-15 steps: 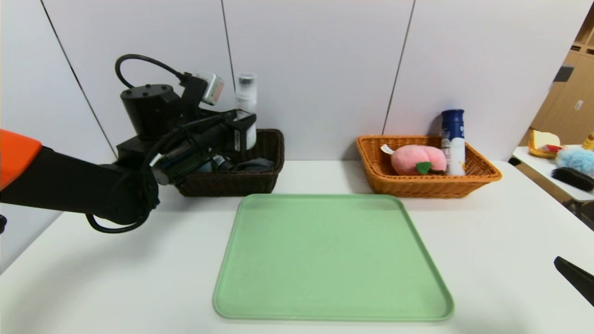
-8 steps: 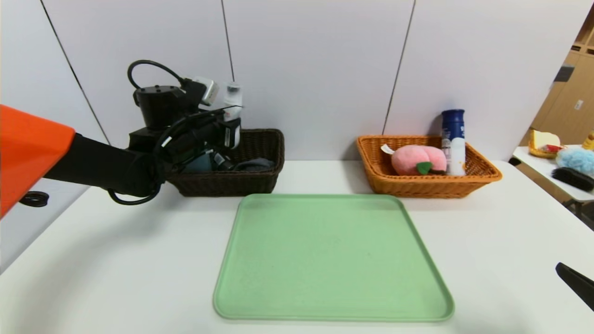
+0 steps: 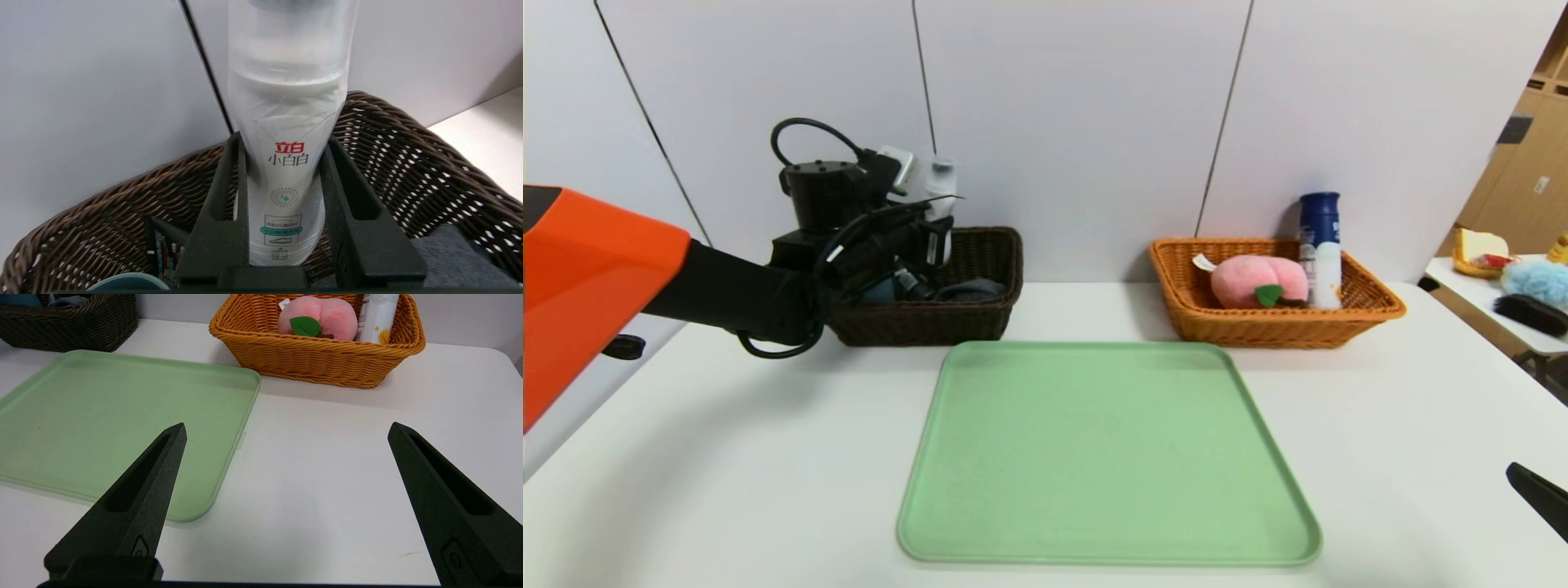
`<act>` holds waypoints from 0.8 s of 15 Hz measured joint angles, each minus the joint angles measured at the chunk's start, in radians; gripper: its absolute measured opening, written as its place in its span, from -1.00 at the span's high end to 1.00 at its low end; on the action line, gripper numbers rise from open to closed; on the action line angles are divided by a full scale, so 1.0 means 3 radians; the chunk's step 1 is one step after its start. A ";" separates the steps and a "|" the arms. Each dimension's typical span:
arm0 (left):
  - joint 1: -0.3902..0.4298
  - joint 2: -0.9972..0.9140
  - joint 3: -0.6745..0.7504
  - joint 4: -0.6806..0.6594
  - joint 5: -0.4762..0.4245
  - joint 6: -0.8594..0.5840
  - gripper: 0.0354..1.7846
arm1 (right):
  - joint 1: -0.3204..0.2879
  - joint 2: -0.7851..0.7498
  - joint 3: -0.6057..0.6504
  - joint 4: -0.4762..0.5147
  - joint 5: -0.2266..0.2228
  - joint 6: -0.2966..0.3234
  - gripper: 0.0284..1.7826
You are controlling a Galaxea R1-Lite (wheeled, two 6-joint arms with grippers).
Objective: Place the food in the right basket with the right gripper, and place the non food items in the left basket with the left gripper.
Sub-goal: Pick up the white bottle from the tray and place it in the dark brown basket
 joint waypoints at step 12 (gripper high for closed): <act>0.0002 -0.0150 0.0000 0.0065 -0.0008 -0.0013 -0.50 | 0.0000 -0.0014 -0.0013 -0.0001 -0.0004 -0.0001 -0.90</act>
